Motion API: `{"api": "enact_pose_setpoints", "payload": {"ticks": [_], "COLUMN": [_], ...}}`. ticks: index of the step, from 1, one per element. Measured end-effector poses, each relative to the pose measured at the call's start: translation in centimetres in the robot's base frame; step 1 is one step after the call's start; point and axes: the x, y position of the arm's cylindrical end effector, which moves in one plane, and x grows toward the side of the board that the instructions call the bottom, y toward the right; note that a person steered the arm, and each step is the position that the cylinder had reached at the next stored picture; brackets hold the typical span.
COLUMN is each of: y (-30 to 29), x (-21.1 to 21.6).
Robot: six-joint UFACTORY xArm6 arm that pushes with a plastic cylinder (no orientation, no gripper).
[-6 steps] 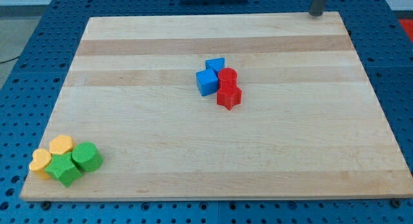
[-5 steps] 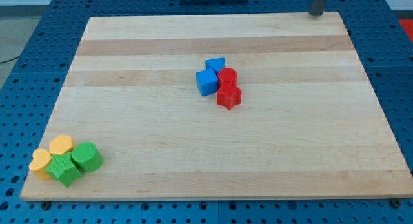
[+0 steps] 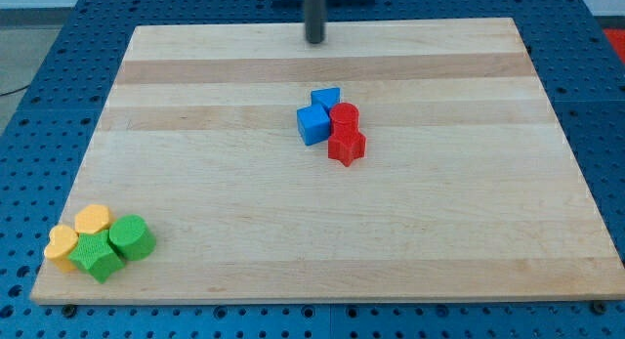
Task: Place your arm to the left of the cube
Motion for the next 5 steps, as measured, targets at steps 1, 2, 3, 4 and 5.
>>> {"api": "enact_pose_setpoints", "payload": {"ticks": [1, 2, 3, 4, 5], "y": [-4.8, -9.0, -11.3, -7.3, -4.1], "x": [4.5, 9.9, 16.7, 20.3, 22.1]}}
